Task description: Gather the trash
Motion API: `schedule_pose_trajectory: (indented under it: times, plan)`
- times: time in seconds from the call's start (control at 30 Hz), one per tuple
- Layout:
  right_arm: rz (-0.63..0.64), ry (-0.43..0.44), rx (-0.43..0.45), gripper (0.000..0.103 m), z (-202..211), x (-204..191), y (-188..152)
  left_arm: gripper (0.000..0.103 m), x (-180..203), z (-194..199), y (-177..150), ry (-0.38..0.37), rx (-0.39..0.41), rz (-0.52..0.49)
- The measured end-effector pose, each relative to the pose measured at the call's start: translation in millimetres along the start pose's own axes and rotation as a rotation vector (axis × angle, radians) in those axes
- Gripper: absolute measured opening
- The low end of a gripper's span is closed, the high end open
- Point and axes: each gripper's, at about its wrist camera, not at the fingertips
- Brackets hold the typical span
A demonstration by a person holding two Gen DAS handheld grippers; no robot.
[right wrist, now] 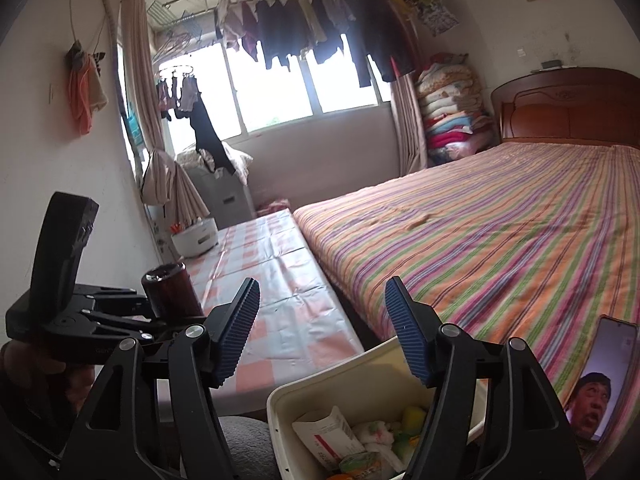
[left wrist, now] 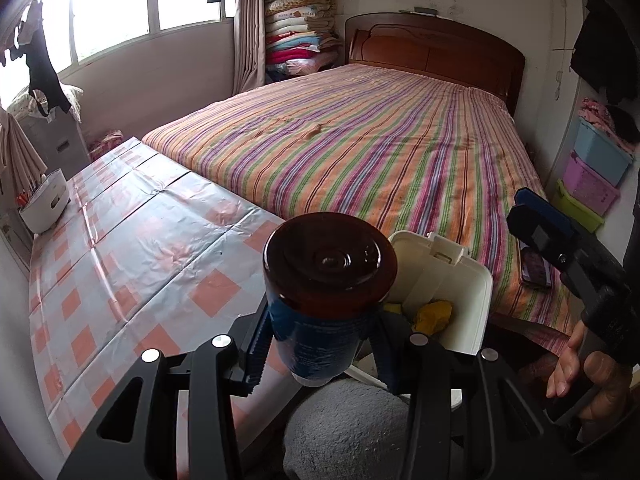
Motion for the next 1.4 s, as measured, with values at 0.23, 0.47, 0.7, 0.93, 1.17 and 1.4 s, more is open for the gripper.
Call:
schedule_pose_trajectory:
  times: [0.23, 0.47, 0.7, 0.93, 1.17, 1.4]
  plan:
    - [-0.032, -0.068, 0.047, 0.066, 26.1, 20.3, -4.2, 0.043, 26.8, -6.6, 4.0, -0.043, -0.013, -0.047]
    - [-0.067, -0.119, 0.065, 0.066, 43.1, 38.6, -11.9, 0.043, 57.4, -17.1, 4.1, -0.090, -0.045, -0.095]
    - [-0.077, -0.151, 0.078, 0.066, 59.9, 44.5, -15.6, 0.044, 87.7, -34.2, 2.9, -0.130, -0.074, -0.126]
    - [-0.081, -0.149, 0.073, 0.067, 64.2, 37.1, -19.6, 0.082, 92.1, -26.6, 1.2, -0.084, 0.005, -0.071]
    - [-0.086, -0.208, 0.076, 0.083, 77.7, 14.9, -22.4, 0.087, 77.2, 2.0, -5.2, 0.026, 0.073, -0.025]
    - [-0.062, -0.285, 0.051, 0.092, 93.6, -16.5, -30.3, 0.090, 60.0, 46.0, -29.7, 0.114, 0.164, 0.039]
Point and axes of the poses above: each gripper's, at about its wrist camera, not at the fingertips, and z roughly against the way its jaws point, x to its right, y to its top, and after that the axes turned 6 degrees about z, right-handed
